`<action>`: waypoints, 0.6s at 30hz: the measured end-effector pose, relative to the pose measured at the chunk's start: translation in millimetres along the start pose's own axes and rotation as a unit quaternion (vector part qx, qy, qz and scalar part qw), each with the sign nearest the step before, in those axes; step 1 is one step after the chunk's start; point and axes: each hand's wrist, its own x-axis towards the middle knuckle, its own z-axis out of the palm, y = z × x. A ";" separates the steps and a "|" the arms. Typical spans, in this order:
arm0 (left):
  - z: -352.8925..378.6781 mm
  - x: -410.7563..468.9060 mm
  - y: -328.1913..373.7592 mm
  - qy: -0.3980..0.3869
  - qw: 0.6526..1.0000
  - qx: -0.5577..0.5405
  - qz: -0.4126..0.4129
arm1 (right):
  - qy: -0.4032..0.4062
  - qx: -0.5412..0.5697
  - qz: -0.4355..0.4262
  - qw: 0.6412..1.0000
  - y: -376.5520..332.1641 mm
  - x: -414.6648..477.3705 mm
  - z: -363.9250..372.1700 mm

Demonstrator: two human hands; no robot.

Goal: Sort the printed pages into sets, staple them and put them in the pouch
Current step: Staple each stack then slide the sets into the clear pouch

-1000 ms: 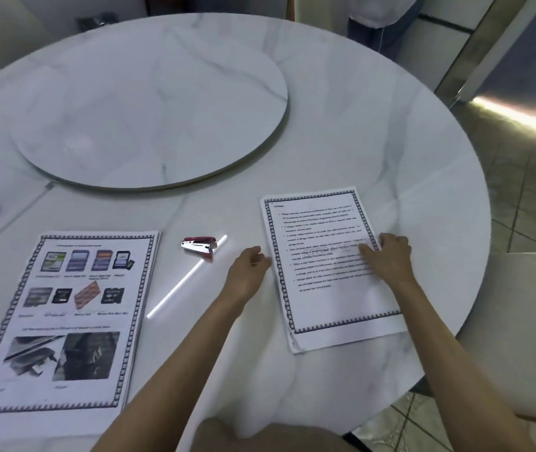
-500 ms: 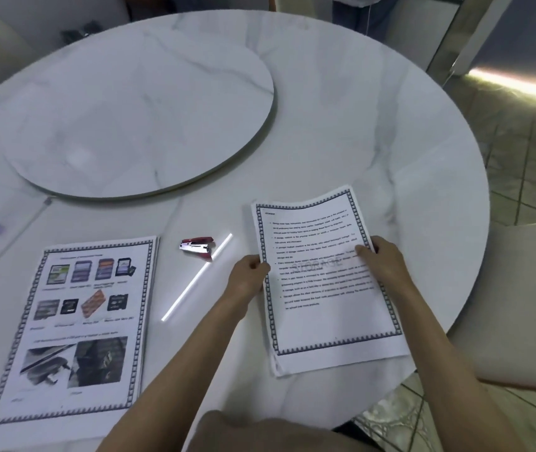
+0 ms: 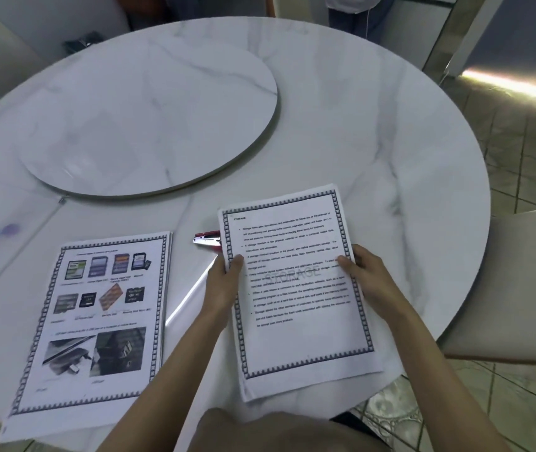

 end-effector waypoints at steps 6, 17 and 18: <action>-34.4 -1.4 -7.5 0.040 0.998 0.040 0.041 | -0.028 -0.002 0.018 0.999 0.0 -4.5 32.0; -136.0 -14.8 -38.7 0.123 0.991 0.055 0.004 | -0.019 -0.275 -0.039 0.961 -20.9 28.9 127.4; -145.7 -16.0 -40.7 0.128 0.990 0.057 0.007 | -0.010 -0.298 -0.054 0.953 -23.9 35.3 138.5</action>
